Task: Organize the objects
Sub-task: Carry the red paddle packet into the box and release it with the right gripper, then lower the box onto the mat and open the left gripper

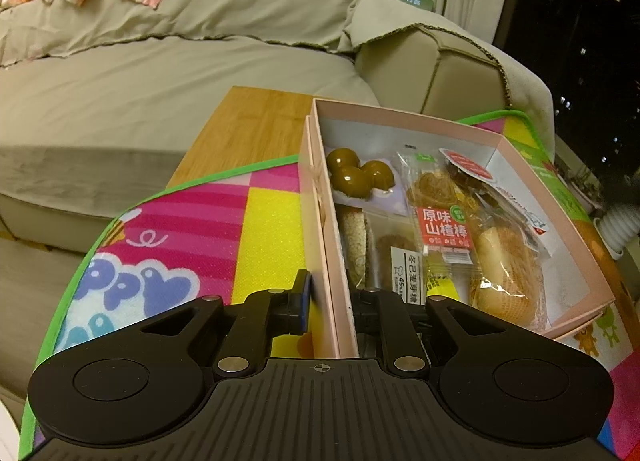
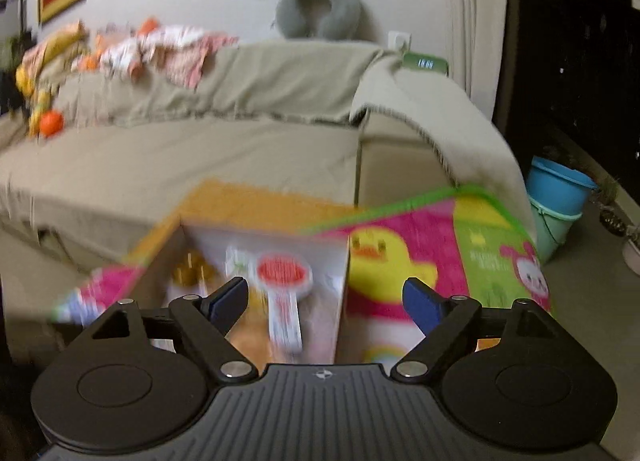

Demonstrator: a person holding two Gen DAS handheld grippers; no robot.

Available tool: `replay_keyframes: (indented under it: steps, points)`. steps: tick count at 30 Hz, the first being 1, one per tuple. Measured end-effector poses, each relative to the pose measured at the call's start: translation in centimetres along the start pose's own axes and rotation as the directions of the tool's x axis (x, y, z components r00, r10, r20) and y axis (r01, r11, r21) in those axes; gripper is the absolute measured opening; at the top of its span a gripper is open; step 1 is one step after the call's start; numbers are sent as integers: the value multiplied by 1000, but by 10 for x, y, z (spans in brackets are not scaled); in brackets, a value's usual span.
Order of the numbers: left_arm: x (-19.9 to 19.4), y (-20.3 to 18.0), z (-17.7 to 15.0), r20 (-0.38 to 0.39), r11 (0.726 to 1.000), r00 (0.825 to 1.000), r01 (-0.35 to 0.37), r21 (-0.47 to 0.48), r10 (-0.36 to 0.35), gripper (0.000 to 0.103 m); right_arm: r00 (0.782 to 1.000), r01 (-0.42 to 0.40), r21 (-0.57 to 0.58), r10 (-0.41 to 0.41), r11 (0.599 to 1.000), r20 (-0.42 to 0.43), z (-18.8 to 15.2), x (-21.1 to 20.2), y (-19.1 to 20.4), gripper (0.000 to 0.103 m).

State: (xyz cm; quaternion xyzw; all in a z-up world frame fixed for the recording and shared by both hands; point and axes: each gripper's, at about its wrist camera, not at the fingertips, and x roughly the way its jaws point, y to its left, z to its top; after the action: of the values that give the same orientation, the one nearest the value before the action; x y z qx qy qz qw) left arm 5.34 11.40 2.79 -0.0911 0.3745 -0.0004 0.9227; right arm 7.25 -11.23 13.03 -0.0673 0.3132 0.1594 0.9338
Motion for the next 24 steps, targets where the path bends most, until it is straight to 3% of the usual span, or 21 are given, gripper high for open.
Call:
replay_keyframes:
  steps: [7,8,11,15,18,20,21,22,24]
  points:
    - [0,-2,-1,2,1000,1000,-18,4,18,15,992,-93,-86,85,992,-98,-59,-8,11,91]
    - [1,-5,0,2,1000,1000,-28,12,28,15,989,-103,-100,91,990,-113,-67,-6,14,89]
    - [7,-17,4,-2,999,1000,-31,43,31,15,987,-96,-110,80,989,-142,-80,5,20,62]
    - [36,-42,26,6,999,1000,-5,54,4,16,991,-41,-22,38,999,-129,-81,22,4,65]
    - [68,-60,50,24,995,999,34,90,-36,19,993,53,60,-46,997,-105,-74,39,-20,65]
    - [80,-68,62,56,990,998,-23,141,16,31,993,82,112,-72,990,-91,-67,51,-34,65]
    - [84,-69,65,68,985,996,-73,156,63,47,993,89,132,-78,987,-83,-63,56,-40,65]
    - [85,-69,67,82,979,992,-113,167,100,56,994,95,139,-85,986,-75,-61,60,-42,66]
    - [84,-65,69,105,971,985,-157,182,139,59,993,106,149,-98,983,-60,-60,61,-44,81]
